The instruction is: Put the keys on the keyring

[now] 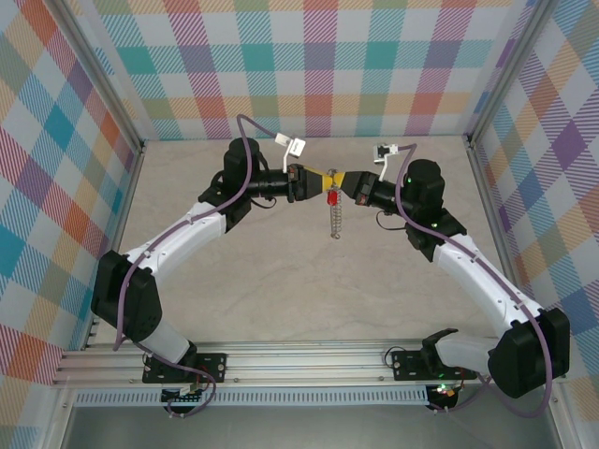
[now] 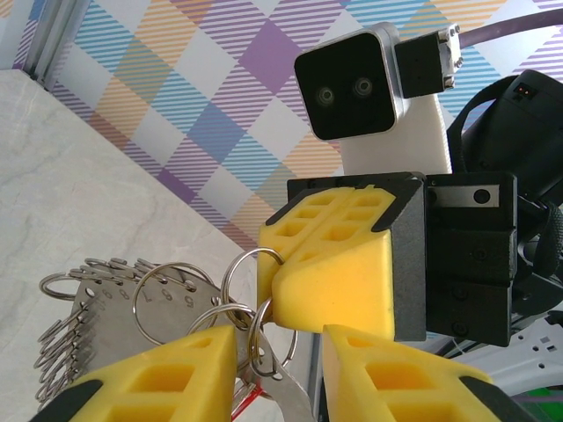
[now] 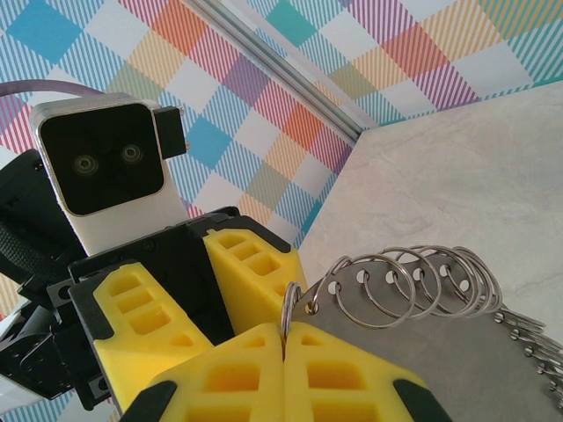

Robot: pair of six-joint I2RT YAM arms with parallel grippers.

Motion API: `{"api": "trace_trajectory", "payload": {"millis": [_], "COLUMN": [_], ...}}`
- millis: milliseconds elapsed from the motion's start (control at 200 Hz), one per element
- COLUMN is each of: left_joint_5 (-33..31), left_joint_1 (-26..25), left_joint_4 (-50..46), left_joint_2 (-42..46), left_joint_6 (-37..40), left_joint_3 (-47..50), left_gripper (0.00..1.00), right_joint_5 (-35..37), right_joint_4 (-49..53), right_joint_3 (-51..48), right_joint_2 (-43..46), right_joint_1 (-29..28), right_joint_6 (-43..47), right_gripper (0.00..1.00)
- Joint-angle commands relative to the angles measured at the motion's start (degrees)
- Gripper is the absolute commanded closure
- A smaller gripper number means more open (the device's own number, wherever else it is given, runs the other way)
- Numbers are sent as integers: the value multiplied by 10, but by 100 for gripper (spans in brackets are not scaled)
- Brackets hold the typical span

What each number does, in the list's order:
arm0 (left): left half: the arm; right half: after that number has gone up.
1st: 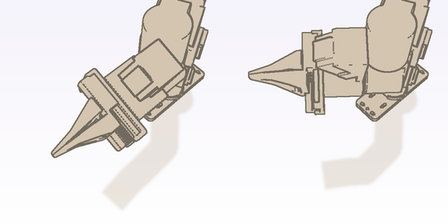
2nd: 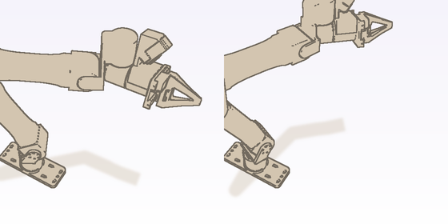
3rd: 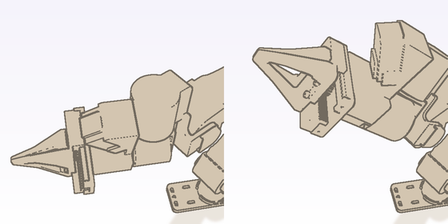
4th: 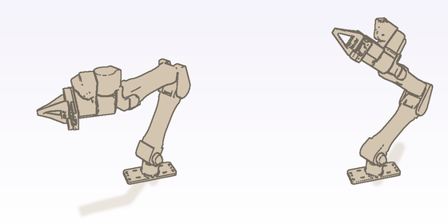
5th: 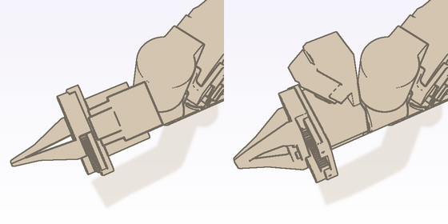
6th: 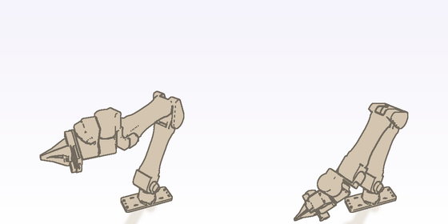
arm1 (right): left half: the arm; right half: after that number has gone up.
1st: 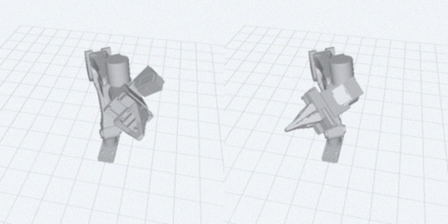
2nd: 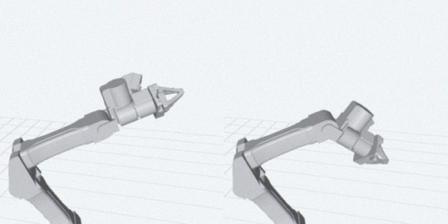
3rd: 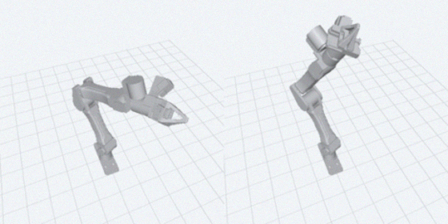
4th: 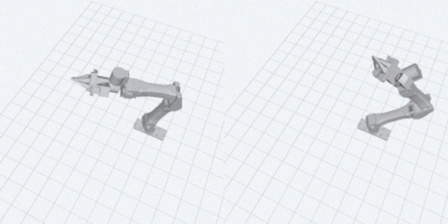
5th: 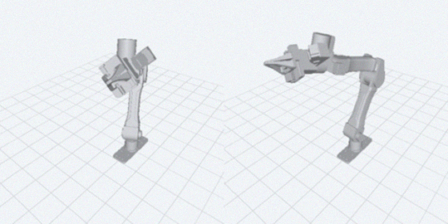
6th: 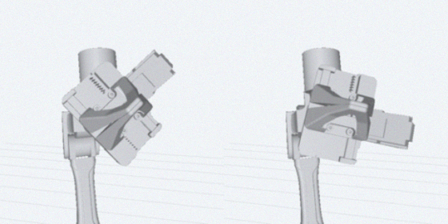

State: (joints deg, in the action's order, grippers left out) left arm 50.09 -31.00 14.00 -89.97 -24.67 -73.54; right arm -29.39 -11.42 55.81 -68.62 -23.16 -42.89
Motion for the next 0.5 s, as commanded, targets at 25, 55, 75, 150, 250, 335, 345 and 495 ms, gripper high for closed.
{"api": "trace_trajectory", "payload": {"millis": [25, 55, 75, 150, 250, 335, 345, 495], "left_joint_5": [20, 21, 20, 19, 17, 15, 15, 14], "left_joint_1": [-10, -11, -11, -13, -15, -16, -16, -20], "left_joint_4": [28, 28, 29, 32, 34, 35, 35, 37], "left_joint_2": [-5, -5, -5, -5, -7, -8, -8, -13], "left_joint_6": [-2, -2, -2, -3, -3, -2, -3, -5], "left_joint_3": [-11, -11, -11, -12, -16, -18, -18, -23], "left_gripper": [72, 73, 73, 73, 78, 79, 80, 80], "right_joint_5": [-15, -15, -15, -16, -15, -16, -16, -19], "right_joint_4": [-50, -49, -50, -50, -48, -47, -47, -46], "right_joint_3": [3, 2, 2, 2, 1, 0, 0, -1], "right_joint_2": [5, 4, 5, 3, 6, 6, 6, 5], "right_joint_1": [0, 0, 0, 1, 0, 0, 0, 0], "right_joint_6": [-4, -4, -4, -4, -3, -3, -3, -2], "right_gripper": [100, 100, 100, 100, 100, 100, 100, 100]}}
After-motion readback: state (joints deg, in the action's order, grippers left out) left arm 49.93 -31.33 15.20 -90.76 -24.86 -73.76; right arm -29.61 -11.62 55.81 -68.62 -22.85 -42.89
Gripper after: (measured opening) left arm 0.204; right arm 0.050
